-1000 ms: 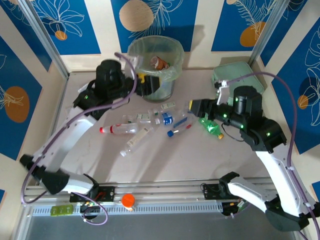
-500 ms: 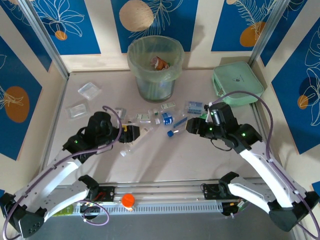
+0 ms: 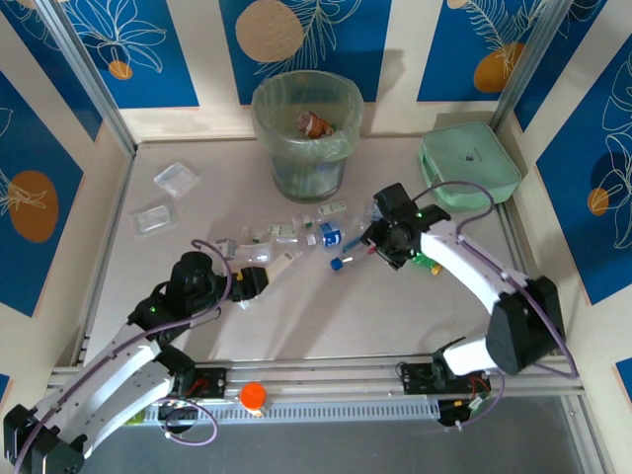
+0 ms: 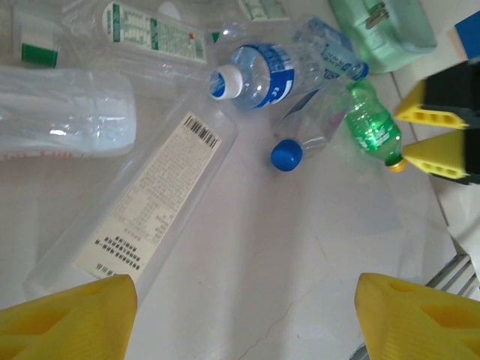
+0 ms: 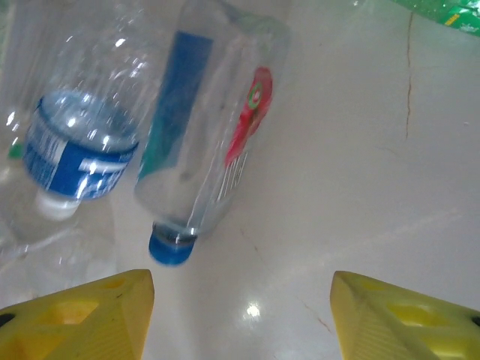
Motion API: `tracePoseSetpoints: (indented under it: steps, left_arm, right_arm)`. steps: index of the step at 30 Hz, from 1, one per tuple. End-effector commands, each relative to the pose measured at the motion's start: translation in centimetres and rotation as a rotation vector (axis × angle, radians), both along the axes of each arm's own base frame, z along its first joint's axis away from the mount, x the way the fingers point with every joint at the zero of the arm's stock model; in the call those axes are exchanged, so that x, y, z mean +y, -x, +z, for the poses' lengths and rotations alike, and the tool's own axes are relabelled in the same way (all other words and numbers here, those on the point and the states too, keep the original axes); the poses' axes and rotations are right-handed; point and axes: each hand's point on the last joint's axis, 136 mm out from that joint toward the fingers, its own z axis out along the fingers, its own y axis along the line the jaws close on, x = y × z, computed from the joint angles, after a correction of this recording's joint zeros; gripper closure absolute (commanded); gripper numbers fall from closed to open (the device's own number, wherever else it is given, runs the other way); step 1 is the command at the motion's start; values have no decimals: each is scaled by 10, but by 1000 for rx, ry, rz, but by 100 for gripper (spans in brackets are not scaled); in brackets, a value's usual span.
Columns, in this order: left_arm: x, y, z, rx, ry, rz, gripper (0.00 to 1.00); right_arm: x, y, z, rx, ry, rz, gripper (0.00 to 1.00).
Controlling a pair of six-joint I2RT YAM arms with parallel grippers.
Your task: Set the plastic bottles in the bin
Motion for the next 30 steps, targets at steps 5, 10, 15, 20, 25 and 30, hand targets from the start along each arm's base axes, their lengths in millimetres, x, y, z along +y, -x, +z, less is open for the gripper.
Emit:
tracePoseSetpoints:
  steps: [5, 10, 15, 20, 25, 30]
  left_arm:
    - [-4, -2, 8, -45, 51, -11, 24]
    - [-7, -2, 6, -49, 51, -29, 24]
    - [-3, 0, 3, -61, 29, -28, 24]
    - [-2, 0, 1, -64, 19, -31, 24]
    - [-2, 1, 1, -70, 13, -37, 24]
    - [-2, 2, -1, -70, 11, -40, 24]
  right_arm:
    - [3, -29, -11, 91, 25, -153, 36]
    - [9, -39, -29, 155, 47, -172, 36]
    - [12, -45, -47, 192, 76, -168, 36]
    - [10, -47, -68, 226, 95, -170, 36]
    - [8, -49, -84, 251, 107, -166, 36]
    - [6, -48, -97, 277, 117, -167, 36]
